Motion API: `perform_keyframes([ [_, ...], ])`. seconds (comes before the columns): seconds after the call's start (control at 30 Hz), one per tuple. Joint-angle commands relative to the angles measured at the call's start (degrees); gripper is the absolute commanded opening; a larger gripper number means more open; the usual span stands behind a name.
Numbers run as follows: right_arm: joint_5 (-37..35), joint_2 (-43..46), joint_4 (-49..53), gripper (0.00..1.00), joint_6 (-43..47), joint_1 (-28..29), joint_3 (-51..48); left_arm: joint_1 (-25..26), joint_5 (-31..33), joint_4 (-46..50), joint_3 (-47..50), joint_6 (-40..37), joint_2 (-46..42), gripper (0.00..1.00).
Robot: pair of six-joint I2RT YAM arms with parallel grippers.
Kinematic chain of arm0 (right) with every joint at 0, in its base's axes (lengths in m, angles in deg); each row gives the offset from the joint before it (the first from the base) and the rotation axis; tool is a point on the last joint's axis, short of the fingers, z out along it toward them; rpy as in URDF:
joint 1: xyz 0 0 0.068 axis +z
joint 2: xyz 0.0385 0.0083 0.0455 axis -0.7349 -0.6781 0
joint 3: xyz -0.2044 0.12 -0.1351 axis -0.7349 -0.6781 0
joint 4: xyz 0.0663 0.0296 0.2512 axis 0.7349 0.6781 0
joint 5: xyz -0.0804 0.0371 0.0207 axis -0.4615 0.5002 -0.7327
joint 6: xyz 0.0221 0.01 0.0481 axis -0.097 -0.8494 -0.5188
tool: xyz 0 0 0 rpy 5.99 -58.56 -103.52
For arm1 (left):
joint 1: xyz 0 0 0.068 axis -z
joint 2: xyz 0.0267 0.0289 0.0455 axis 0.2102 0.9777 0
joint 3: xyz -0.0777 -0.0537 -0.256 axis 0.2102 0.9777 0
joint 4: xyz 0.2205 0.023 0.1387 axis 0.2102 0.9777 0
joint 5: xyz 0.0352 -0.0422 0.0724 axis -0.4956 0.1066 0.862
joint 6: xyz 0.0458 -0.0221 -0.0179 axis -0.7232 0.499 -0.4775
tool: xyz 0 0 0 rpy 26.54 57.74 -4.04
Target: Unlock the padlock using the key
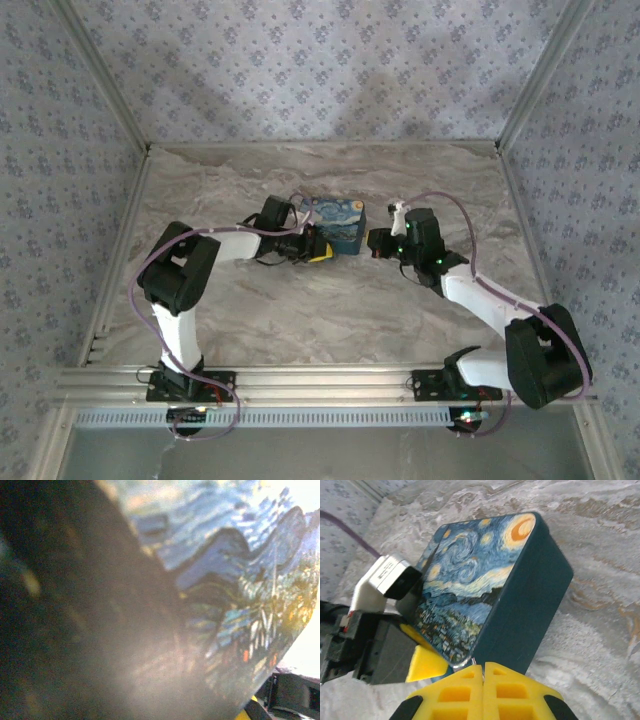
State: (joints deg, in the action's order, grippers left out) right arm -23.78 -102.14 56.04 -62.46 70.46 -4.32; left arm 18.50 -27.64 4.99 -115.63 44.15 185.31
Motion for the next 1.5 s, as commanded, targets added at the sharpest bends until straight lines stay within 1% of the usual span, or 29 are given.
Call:
perform_keyframes([
  [0.0, 3.05, 2.47, -4.96, 0.00, -4.32, -0.39, -2.16, 0.48, -4.00, 9.51, -0.20, 6.89, -0.02, 0.04],
  [0.17, 4.21, 2.27, -9.31, 0.00, -6.87, -0.23, -5.06, 0.54, -3.36, 11.09, -2.47, 6.94, -0.64, 0.04],
  [0.27, 4.90, 2.48, -11.38, 0.00, -7.80, -0.13, -6.29, 0.52, -4.14, 8.38, -1.96, 9.52, -0.42, 0.04],
  [0.37, 4.72, 2.72, -12.94, 0.00, -10.05, 0.37, -7.55, 0.48, -3.98, 7.83, -1.95, 10.26, -0.60, 0.04],
  [0.53, 4.66, 1.42, -19.47, 0.00, -14.63, 1.53, -11.05, 0.48, -4.43, 5.55, -2.13, 12.65, -0.41, 0.04],
  [0.7, 1.49, 0.14, -24.04, 0.00, -17.57, 4.74, -13.57, 0.48, -4.11, 3.21, -2.05, 15.42, -1.19, 0.04],
  [0.9, -3.39, -2.86, -34.44, 0.00, -26.12, 7.24, -18.36, 0.45, -2.88, 1.64, -1.78, 16.88, -1.80, 0.04],
  [1.07, -4.40, -5.99, -40.63, 0.00, -30.65, 9.09, -19.32, 0.48, -2.57, -0.11, -1.03, 17.81, -1.44, 0.04],
  [1.2, -3.14, -5.91, -41.73, 0.00, -32.55, 9.53, -18.39, 0.48, -2.50, -0.85, -0.62, 17.93, -1.23, 0.04],
  [1.47, -2.92, 1.51, -38.92, 0.00, -35.06, 9.14, -15.83, 0.48, -2.49, -1.65, 0.07, 18.09, -1.04, 0.04],
])
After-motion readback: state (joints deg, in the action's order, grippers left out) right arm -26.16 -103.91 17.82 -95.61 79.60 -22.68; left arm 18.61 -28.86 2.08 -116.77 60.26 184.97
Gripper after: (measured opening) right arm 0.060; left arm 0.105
